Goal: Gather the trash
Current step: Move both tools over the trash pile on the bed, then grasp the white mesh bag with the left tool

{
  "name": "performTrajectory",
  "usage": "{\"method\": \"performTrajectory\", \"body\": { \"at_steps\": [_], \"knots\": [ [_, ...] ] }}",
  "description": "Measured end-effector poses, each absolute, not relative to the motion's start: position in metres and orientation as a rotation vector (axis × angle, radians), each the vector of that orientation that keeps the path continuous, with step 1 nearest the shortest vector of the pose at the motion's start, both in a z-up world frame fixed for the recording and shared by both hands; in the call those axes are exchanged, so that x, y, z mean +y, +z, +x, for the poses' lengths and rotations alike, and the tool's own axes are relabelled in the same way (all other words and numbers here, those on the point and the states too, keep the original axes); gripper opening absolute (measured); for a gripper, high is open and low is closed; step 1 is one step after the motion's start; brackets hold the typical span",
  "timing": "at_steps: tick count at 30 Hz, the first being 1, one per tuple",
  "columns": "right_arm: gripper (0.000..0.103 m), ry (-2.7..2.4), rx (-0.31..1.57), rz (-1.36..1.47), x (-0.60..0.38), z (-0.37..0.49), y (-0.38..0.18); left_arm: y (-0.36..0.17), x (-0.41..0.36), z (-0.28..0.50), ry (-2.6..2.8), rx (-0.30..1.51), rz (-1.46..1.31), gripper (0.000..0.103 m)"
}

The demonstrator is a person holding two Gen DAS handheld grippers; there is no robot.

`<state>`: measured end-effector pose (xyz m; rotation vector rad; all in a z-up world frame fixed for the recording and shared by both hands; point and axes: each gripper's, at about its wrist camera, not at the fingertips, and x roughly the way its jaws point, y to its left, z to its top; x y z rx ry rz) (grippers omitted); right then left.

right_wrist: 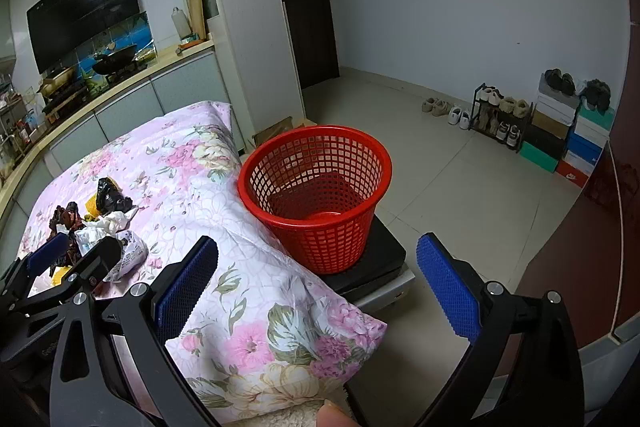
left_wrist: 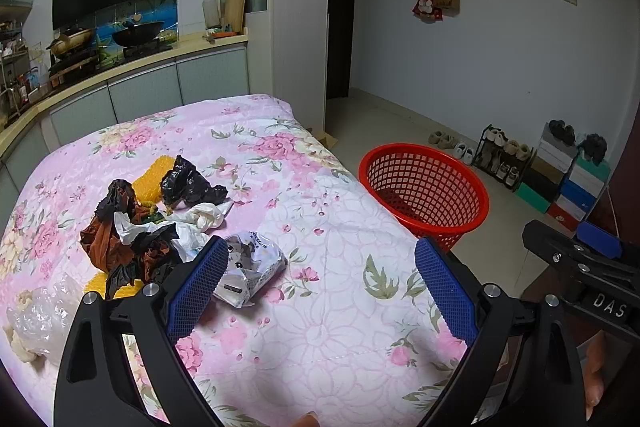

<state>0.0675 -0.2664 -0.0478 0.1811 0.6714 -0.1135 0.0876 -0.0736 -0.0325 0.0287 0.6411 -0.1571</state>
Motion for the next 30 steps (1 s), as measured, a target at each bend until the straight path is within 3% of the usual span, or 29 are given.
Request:
{"method": "performTrajectory", "body": {
  "at_steps": [30],
  "knots": [
    [0.096, -0.017, 0.694, 0.133, -0.228, 0.093, -0.046, -0.034, -0.023, 0.097, -0.086, 0.669, -0.035, 0.091]
  ]
}}
